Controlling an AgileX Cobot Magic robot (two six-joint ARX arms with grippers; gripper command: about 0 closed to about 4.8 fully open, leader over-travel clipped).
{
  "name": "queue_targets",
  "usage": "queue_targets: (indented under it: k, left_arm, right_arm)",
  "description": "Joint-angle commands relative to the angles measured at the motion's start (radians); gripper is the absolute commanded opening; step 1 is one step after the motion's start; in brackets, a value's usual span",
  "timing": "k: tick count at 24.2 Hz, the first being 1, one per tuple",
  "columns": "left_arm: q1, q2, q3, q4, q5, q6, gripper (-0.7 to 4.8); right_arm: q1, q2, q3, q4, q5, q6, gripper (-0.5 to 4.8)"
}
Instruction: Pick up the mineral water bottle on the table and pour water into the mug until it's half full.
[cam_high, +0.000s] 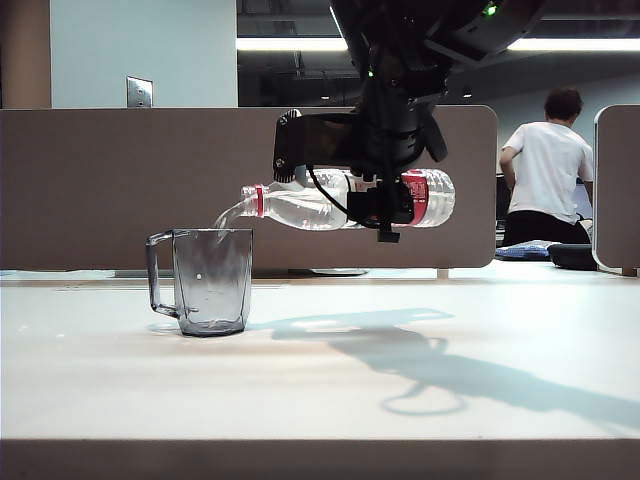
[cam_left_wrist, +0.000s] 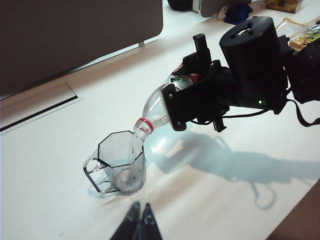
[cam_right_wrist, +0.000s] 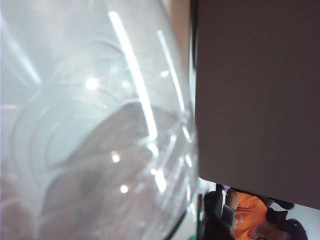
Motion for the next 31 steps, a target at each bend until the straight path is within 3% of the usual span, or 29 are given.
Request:
queue_targets:
  k: [1, 31]
  left_arm:
    - [0.001, -0.008, 0.003, 0.001, 0.008, -0.003, -0.04]
    - [-0.017, -0.015, 0.003, -0.002, 0.008, -0.002, -0.04]
  right_arm:
    - [0.0, -0.016, 0.011, 0.056, 0.021, -0.008, 2.82]
    - [-0.011, -0.016, 0.072, 0.042, 0.018, -0.004, 2.81]
